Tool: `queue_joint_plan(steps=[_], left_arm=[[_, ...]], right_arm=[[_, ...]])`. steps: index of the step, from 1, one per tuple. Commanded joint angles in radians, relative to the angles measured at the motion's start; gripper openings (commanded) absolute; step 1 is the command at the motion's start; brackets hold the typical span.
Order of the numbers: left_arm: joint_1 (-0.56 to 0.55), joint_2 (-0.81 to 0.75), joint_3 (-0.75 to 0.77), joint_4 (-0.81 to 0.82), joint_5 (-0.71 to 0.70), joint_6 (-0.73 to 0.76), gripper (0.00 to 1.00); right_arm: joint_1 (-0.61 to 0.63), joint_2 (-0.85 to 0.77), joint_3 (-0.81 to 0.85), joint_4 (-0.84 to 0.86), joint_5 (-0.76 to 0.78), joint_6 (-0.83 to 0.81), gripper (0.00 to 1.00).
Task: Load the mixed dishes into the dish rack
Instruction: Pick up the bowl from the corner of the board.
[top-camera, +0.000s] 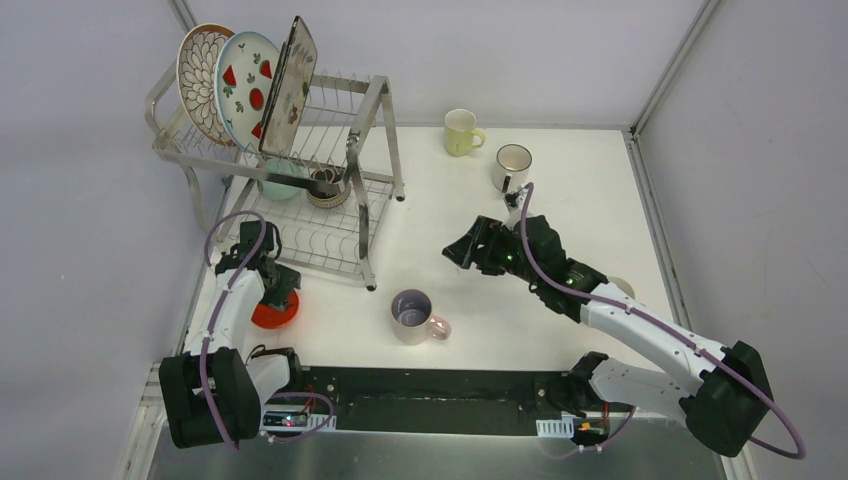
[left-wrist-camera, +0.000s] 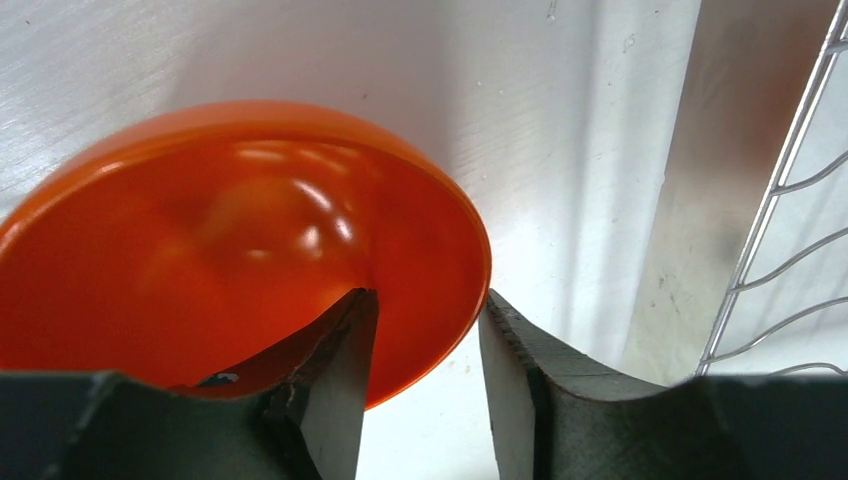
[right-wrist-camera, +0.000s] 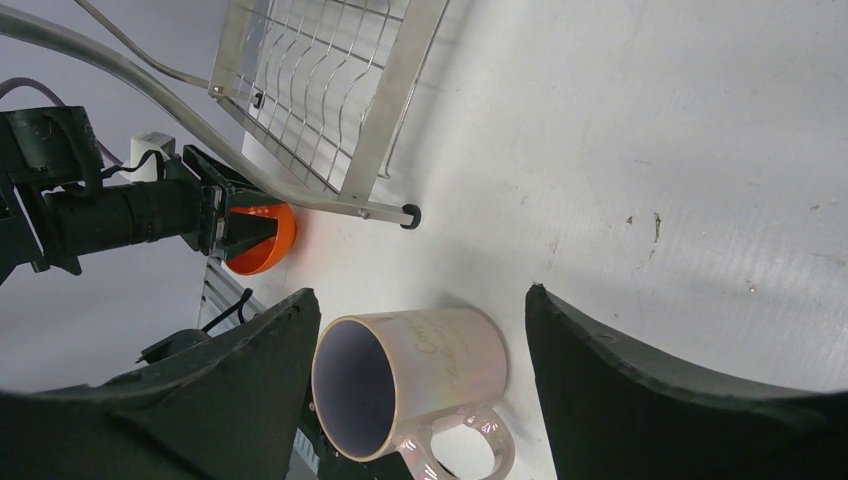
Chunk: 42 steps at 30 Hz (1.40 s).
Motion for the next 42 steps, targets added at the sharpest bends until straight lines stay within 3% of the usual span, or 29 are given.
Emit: queue_joint_plan(steps=[1,11,19,28,35,42], left_arm=[[0.01,-0.006,-0.008,0.018,-0.023,0.024,0.4],[0.01,-0.101,0.062,-0.075,0.011,0.037,0.0],[0.01,-0.223,0.116,-0.135,0.098,0.041,0.0],[0.01,-0.34,0.156,-0.249,0.229,0.047,0.0],[0.006,-0.399,0.171,-0.303,0.396,0.021,0.0],[-0.021,-0.421,0.237,-0.285,0.482,0.047,0.0]], right_arm=[[0.01,0.01,-0.002,0.056,-0.003,0.017,0.77],[0.032,0.017,0.015,0.055,-0.002,0.006,0.77],[0.093,0.041,0.058,0.057,0.0,-0.019,0.77],[0.269,0.122,0.122,0.177,0.075,-0.114,0.8],[0.433,0.248,0.222,0.271,0.198,-0.239,0.92],[0.542,0.412,0.327,0.338,0.282,-0.314,0.93]])
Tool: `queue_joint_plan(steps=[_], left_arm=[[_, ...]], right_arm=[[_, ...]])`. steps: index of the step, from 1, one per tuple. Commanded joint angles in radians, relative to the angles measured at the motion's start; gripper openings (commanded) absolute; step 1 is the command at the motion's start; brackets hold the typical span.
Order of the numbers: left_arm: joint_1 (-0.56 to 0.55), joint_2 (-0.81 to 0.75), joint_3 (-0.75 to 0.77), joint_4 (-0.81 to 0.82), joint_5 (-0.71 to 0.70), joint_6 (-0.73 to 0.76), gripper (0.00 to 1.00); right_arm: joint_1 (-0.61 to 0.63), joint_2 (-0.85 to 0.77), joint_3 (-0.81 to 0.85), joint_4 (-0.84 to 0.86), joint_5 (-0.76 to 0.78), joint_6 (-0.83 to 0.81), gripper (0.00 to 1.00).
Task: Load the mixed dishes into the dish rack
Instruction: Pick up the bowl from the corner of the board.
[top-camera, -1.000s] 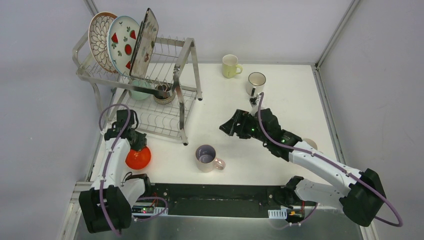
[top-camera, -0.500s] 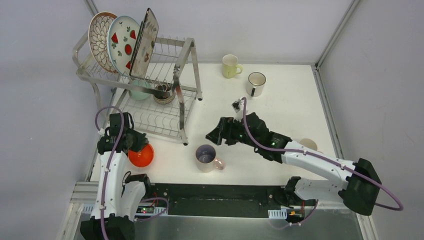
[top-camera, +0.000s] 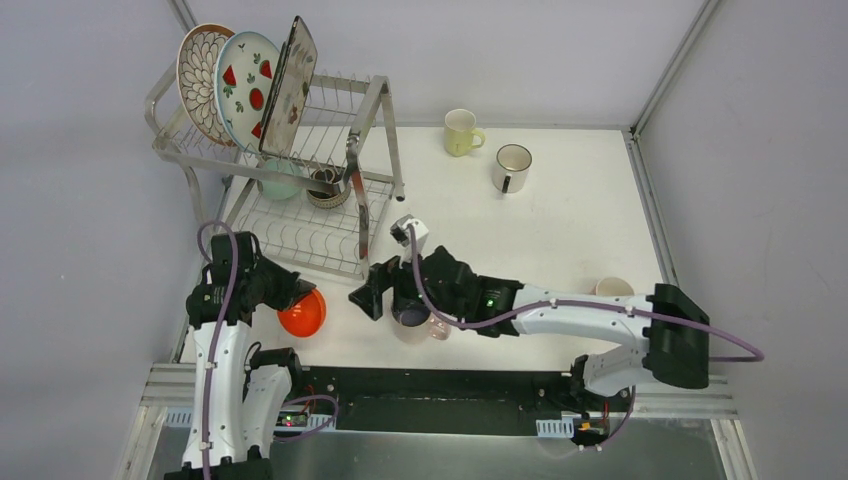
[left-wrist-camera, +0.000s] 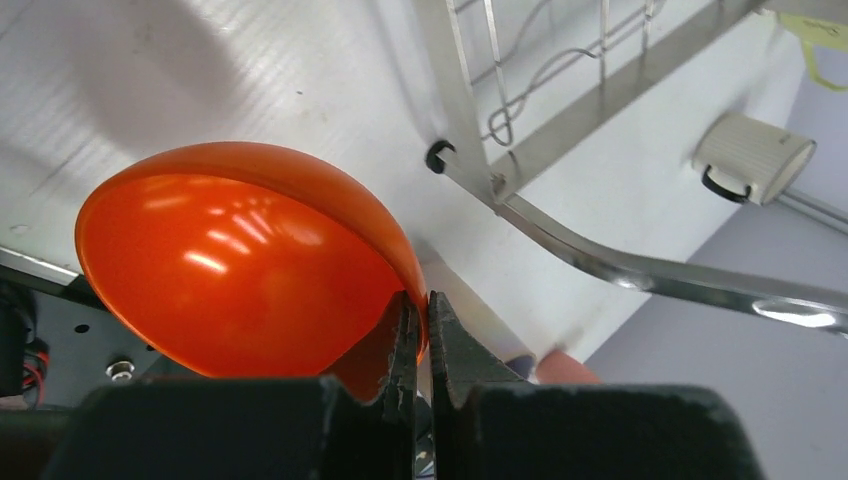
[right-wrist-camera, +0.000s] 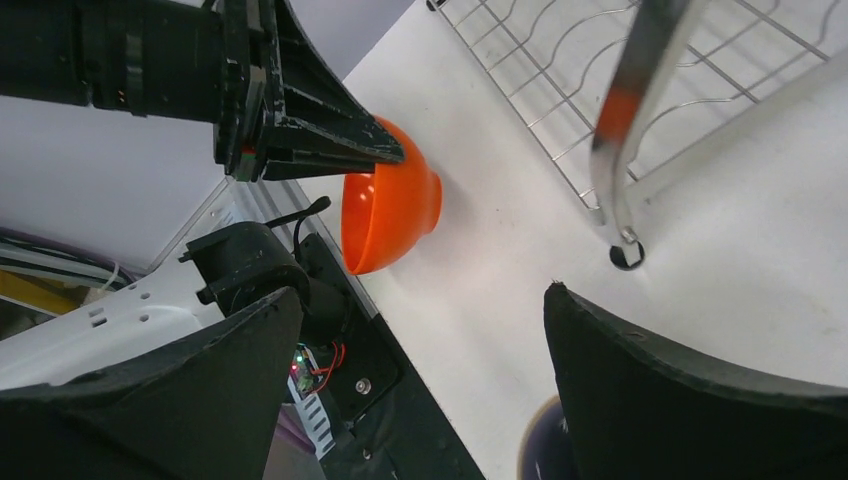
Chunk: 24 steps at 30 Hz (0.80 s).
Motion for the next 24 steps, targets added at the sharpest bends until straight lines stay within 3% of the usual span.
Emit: queue_joint_plan(steps=[1,6,24], left_arm=[[-0.023,-0.023,0.094,0.02,0.088,0.009,0.0],[-0.043,-0.026,0.149,0.035,0.109,0.022,0.0],[-0.072,-0.012,0.211,0.066,0.199,-0.015,0.0]], right_arm=[[0.043,0.08,0.077,0.126,0.068,-0.079,0.93],[0.066,0.179,0.098,0.248,0.023,-0.114,0.92],[0.074,0.366,0.189,0.323,0.0,-0.055,0.86]])
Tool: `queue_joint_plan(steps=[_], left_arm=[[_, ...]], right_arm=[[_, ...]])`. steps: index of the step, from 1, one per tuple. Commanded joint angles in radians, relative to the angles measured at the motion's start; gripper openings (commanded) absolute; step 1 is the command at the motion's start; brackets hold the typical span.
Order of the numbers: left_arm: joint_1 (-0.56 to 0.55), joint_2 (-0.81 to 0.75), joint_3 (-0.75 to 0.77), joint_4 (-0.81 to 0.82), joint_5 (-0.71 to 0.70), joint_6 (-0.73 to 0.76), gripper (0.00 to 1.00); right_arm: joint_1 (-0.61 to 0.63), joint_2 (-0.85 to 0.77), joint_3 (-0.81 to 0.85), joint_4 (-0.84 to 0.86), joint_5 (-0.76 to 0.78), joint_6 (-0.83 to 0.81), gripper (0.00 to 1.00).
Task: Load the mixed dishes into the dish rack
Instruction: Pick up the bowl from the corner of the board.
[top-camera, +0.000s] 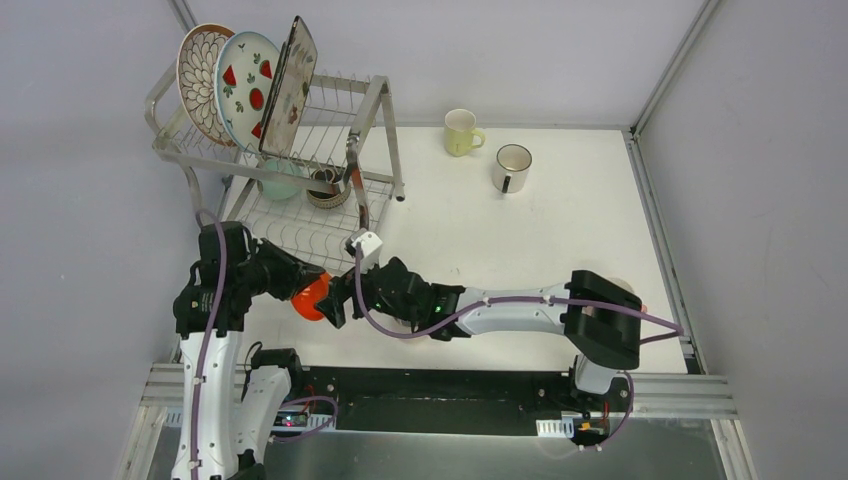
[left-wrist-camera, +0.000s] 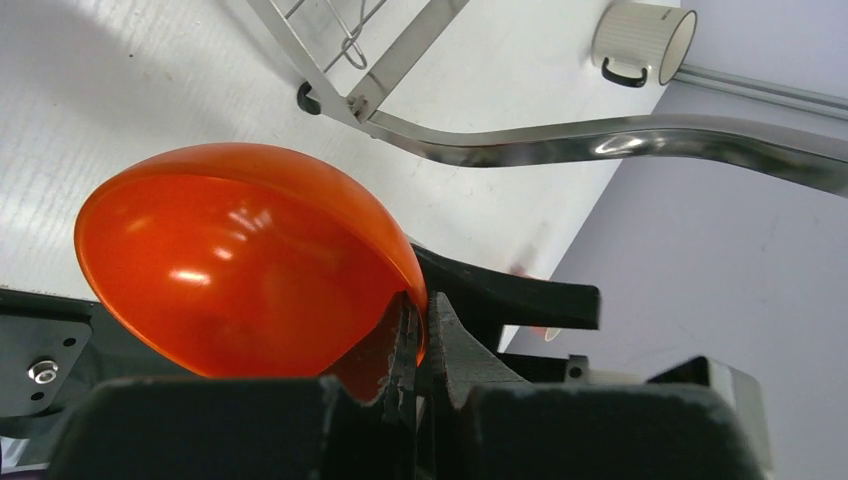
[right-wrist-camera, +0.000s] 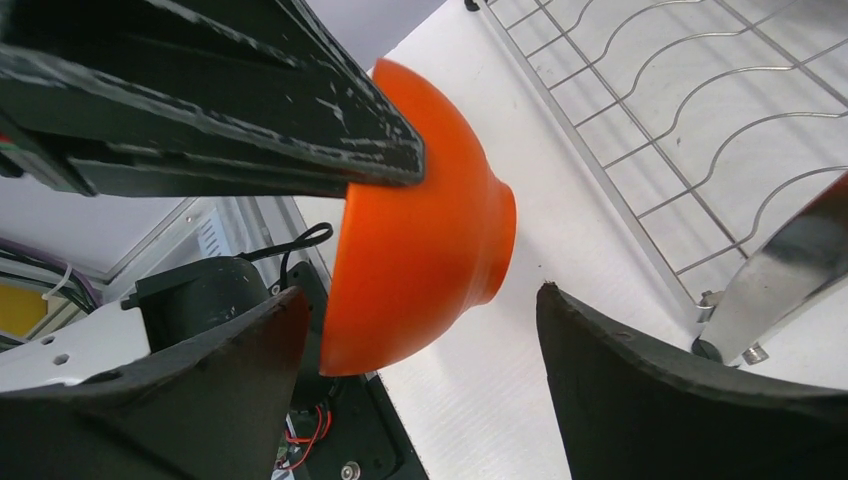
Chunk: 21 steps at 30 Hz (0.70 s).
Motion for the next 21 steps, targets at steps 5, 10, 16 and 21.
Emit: queue_joint_plan(steps=[5,10,16,21], left_arm=[[-0.009,0.011,0.069,0.066,0.058,-0.023,0.0],[-0.01,0.008,0.061,0.069,0.062,-0.028,0.0],[-0.012,0.005,0.042,0.076,0.066,-0.036,0.0],[-0.013,0.005,0.042,0.087,0.074,-0.037,0.0]], right_arm=[[0.006,0.038,0.057,0.092,-0.02,0.046,0.85],[0.006,0.051,0.064,0.102,-0.028,0.058,0.81],[0.006,0.046,0.038,0.146,-0.034,0.065,0.64],[0.005,0.035,0.023,0.163,-0.032,0.061,0.53]])
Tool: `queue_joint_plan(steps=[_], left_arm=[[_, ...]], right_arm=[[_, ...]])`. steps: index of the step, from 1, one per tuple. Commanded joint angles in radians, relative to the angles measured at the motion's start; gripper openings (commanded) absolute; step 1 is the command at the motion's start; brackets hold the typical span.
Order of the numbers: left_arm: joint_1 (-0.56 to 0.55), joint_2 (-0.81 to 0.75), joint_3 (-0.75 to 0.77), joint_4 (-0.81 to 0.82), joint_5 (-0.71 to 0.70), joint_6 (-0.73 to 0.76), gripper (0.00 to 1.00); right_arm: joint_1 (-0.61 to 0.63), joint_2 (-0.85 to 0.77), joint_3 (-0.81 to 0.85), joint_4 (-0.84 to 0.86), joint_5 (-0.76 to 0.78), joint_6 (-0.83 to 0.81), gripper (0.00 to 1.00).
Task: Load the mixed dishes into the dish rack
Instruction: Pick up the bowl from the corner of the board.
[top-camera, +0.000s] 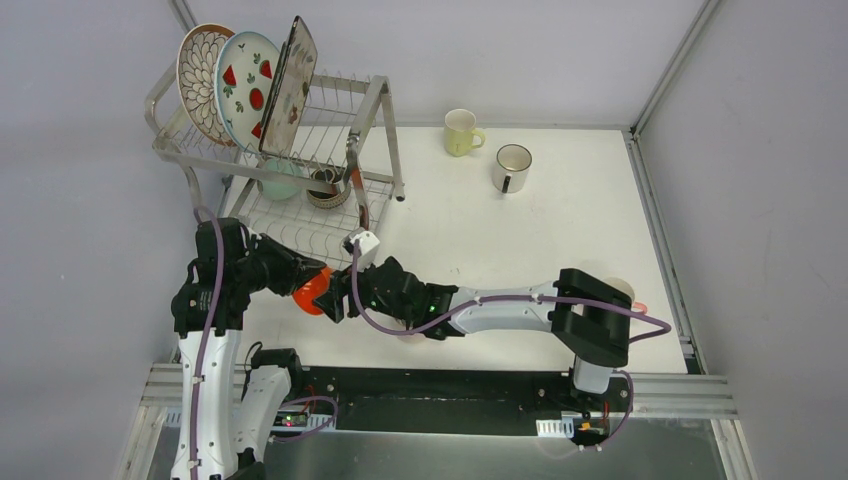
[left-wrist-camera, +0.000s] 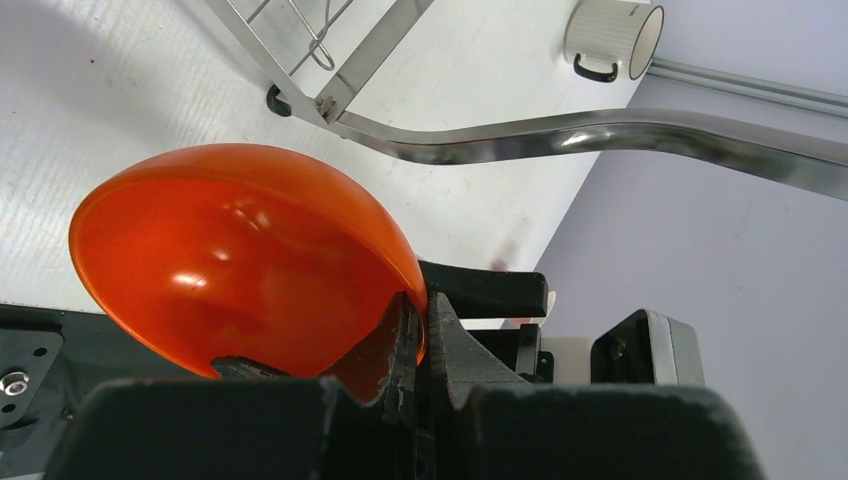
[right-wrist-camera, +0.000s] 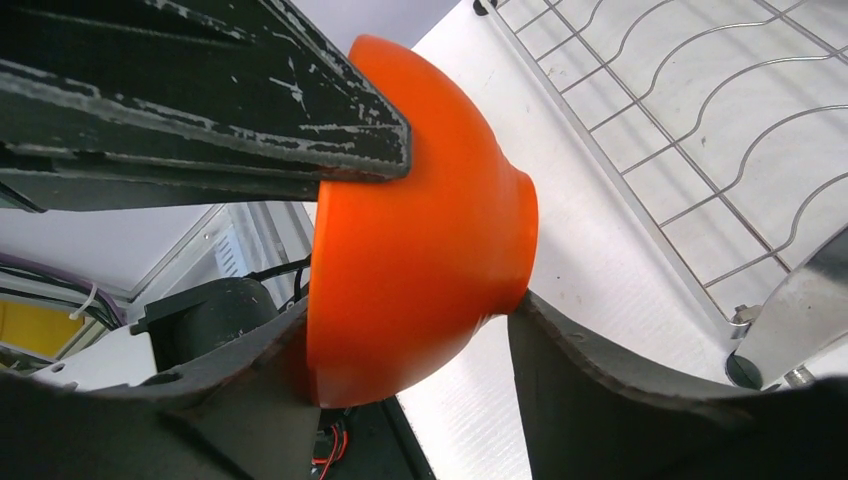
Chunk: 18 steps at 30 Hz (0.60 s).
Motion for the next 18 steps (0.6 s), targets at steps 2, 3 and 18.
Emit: queue_joint_plan(steps=[2,3,18], left_arm=[[-0.013,-0.008,0.008,0.059,0.041,-0.021,0.0],[-0.013,-0.009,0.002,0.06,0.041,-0.023,0.0],[-0.013,-0.014,-0.043,0.072,0.04,-0.023,0.17]], right_arm=[[0.009,-0.027,-0.004,0.119,-0.014,-0.005,0.48],[0.01,-0.03,-0.007,0.123,-0.012,-0.005,0.46],[-0.003,-0.051,-0.048,0.171,0.025,0.065,0.4]])
